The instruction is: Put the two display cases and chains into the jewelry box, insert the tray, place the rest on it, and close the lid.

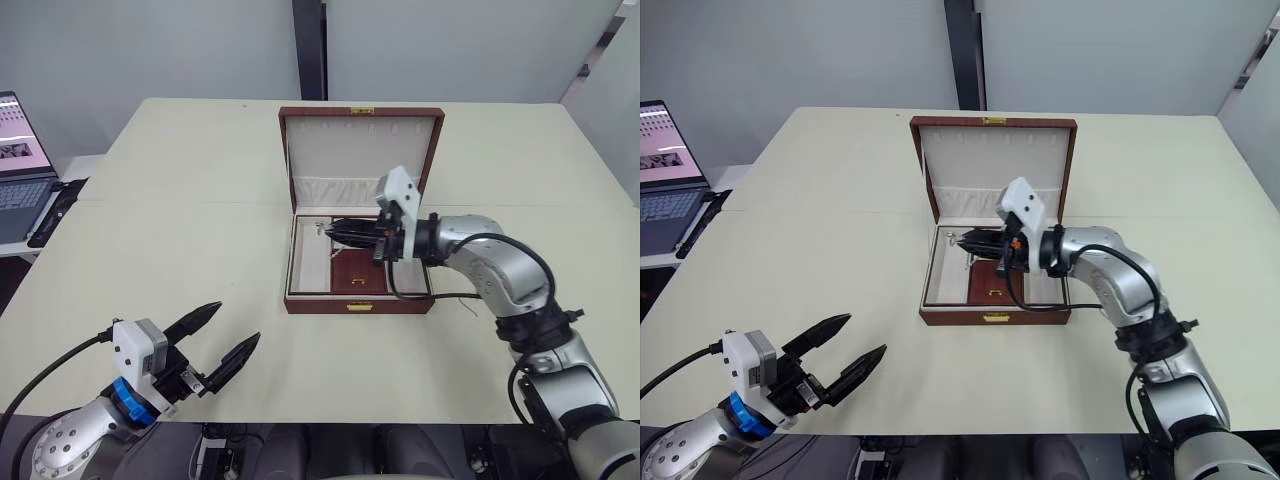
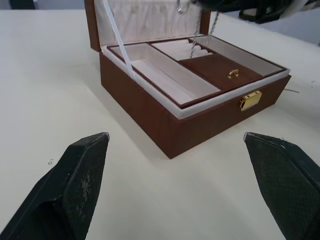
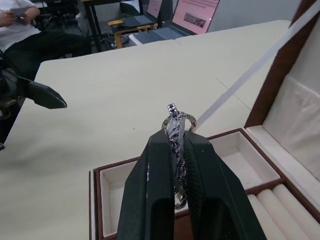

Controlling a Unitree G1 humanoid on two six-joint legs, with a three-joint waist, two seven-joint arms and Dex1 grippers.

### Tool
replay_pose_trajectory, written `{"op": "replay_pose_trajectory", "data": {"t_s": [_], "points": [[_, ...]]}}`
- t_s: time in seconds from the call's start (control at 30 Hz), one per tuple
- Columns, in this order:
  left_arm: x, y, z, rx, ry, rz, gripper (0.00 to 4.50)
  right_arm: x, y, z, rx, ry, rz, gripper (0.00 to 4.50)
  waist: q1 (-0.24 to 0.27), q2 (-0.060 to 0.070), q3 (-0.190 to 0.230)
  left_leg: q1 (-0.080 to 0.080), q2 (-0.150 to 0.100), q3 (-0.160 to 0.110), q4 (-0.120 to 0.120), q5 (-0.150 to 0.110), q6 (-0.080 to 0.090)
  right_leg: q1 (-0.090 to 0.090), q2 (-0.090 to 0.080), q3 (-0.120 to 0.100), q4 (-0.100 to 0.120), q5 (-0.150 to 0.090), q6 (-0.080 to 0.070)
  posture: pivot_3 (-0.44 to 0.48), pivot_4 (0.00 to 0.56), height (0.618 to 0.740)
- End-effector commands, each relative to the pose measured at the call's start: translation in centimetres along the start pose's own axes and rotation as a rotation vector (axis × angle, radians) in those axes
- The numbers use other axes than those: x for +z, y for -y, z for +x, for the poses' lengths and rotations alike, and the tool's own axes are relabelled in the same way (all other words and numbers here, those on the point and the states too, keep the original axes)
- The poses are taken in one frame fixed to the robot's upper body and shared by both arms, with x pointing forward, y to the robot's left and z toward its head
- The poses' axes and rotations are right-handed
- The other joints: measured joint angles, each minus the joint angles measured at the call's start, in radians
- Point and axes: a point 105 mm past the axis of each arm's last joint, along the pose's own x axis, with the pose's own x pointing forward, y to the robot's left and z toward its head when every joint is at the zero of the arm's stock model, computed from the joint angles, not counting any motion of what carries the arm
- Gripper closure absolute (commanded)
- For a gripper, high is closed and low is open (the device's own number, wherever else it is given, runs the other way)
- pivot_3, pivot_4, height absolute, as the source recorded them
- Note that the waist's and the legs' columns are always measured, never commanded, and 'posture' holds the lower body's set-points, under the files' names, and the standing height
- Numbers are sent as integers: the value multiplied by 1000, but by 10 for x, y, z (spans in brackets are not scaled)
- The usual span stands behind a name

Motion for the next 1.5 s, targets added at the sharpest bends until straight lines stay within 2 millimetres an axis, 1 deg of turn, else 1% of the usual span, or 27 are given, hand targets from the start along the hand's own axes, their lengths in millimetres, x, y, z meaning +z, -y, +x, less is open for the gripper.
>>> {"op": "replay_pose_trajectory", "data": {"t_s": [0.03, 0.17, 0.3, 0.53, 0.7, 0.77, 0.87, 0.9, 0.93, 1.1, 1.13, 1.2, 1.23, 1.4, 1.47, 1.5], "points": [[11, 6, 2, 0, 30, 24, 0, 17, -6, 9, 39, 43, -65, 4447, 0, 0, 0, 0, 0, 0, 0, 0, 0, 0, 0, 0, 0, 0, 0, 0, 150, 740], [12, 7, 3, 6, 29, 24, 0, 18, -7, 17, 52, 53, -64, 4447, 0, 0, 0, 0, 0, 0, 0, 0, 0, 0, 0, 0, 0, 0, 0, 0, 150, 740], [9, 7, 1, 10, 22, 20, 0, 13, -9, 24, 54, 53, -51, 4447, 0, 0, 0, 0, 0, 0, 0, 0, 0, 0, 0, -1, 0, 0, 0, 0, 150, 740], [6, 6, 0, 12, 14, 18, 0, -1, -8, 27, 39, 38, -26, 4447, -1, 0, 0, 0, 0, 0, 0, 0, 0, 0, 0, -1, 0, 0, 0, 0, 150, 740], [2, 4, -2, 8, 8, 14, 0, -6, -7, 27, 30, 27, -16, 4447, -1, 0, 0, 0, 0, 1, 0, 0, 0, -1, 0, -1, 0, 0, 0, 0, 150, 740], [1, 4, -2, 4, 6, 15, 0, -7, -7, 27, 30, 25, -14, 3738, -1, 0, 0, 0, 0, 1, 0, 0, 0, -1, 0, -1, 0, 0, 0, 0, 150, 740], [1, 4, -2, 1, 6, 17, 0, -6, -8, 26, 34, 28, -10, 3149, -1, 0, 0, 0, 0, 1, 0, 0, 0, -1, 0, -1, 0, 0, 0, 0, 150, 740], [1, 4, -1, 0, 6, 18, 0, -6, -9, 26, 42, 29, -8, 2803, -1, 0, 0, 0, 0, 1, 0, 0, 0, -1, 0, -1, 0, 0, 0, 0, 150, 740], [2, 4, -1, 0, 6, 19, 0, -6, -10, 25, 46, 32, -4, 2595, -1, 0, 0, 0, 0, 1, 0, 0, 0, -1, 0, -1, 0, 0, 0, 0, 150, 740], [5, 3, 2, -2, 7, 25, 0, -4, -11, 23, 53, 41, -1, 1212, -1, 0, 0, 0, 0, 1, 0, 0, 0, -1, 0, -1, 0, 0, 0, 0, 150, 740], [5, 3, 3, -4, 8, 25, 0, -3, -11, 23, 53, 42, -2, 829, -1, 0, 0, 0, 0, 1, 0, 0, 0, -1, 0, -1, 0, 0, 0, 0, 150, 740], [7, 4, 4, -6, 10, 27, 0, -2, -10, 22, 50, 46, -2, 206, -1, 0, 0, 0, 0, 0, 0, 0, 0, 0, 0, -1, 0, 0, 0, 0, 150, 740], [7, 3, 5, -7, 10, 28, 0, -1, -9, 21, 47, 48, -2, 98, -1, 0, 0, 0, 0, 0, 0, 0, 0, 0, 0, -1, 0, 0, 0, 0, 150, 740], [8, -4, 9, -1, -16, -4, 0, -1, -2, 7, 20, 56, -10, 98, 1, 0, 0, 0, 0, 0, 0, 0, 0, 0, 0, -1, 0, 0, 0, 0, 150, 740], [10, -12, 12, -9, -42, -3, 0, -6, 2, -11, 3, 50, -18, 98, 3, 0, 0, 0, -1, 0, 0, 0, 0, 0, 0, -1, 0, 0, 0, 0, 150, 740], [11, -15, 12, -12, -51, -5, 0, -8, 3, -17, -2, 47, -21, 98, 6, 0, 0, 0, -1, 0, 0, 0, 0, 0, 0, -1, 0, 0, 0, 0, 150, 740]]}}
